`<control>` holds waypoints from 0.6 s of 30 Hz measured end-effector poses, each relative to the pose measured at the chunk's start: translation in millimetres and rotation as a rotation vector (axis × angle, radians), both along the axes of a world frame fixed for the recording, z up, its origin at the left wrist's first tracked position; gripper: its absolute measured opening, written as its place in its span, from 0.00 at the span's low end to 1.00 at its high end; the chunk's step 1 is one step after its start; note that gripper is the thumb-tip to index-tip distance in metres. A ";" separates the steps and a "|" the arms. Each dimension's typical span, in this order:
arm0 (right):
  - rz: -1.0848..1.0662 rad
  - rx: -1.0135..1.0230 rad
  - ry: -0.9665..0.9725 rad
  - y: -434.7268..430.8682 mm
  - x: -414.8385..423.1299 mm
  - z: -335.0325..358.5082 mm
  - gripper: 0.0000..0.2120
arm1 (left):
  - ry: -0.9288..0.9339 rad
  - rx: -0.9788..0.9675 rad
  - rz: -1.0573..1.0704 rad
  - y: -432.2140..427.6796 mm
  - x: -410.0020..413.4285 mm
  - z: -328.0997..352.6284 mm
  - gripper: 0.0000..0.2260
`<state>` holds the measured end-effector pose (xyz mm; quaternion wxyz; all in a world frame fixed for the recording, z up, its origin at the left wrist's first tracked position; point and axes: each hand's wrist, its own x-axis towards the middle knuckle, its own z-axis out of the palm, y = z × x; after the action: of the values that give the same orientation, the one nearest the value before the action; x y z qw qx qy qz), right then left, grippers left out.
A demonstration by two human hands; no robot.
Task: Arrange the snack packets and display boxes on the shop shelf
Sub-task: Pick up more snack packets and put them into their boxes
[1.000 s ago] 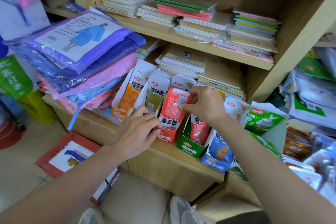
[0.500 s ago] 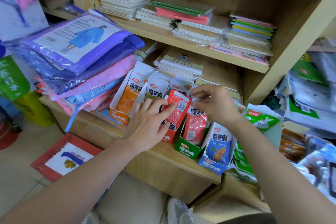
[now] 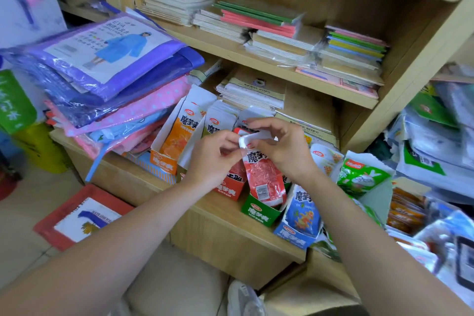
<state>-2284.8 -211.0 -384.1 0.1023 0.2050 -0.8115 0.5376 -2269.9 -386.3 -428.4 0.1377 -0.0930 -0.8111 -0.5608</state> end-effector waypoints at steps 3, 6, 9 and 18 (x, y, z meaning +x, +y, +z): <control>-0.036 0.048 0.078 8.4 4.3 -6.1 0.12 | -0.008 -0.018 0.061 -0.2 -0.5 -1.2 0.06; -0.135 0.295 0.258 14.0 6.6 -15.7 0.18 | -0.008 -0.022 0.156 0.1 -1.7 -2.5 0.04; -0.188 0.381 0.139 16.0 5.7 -15.3 0.30 | -0.059 0.038 0.222 -3.1 -9.0 -9.6 0.04; -0.338 0.285 0.037 -6.3 -9.5 -10.0 0.16 | 0.246 -0.225 0.315 -1.2 8.4 -6.2 0.15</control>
<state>-2294.4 -217.3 -394.1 0.1761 0.0883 -0.9000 0.3888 -2261.6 -387.5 -434.6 0.3101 -0.0477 -0.8501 -0.4230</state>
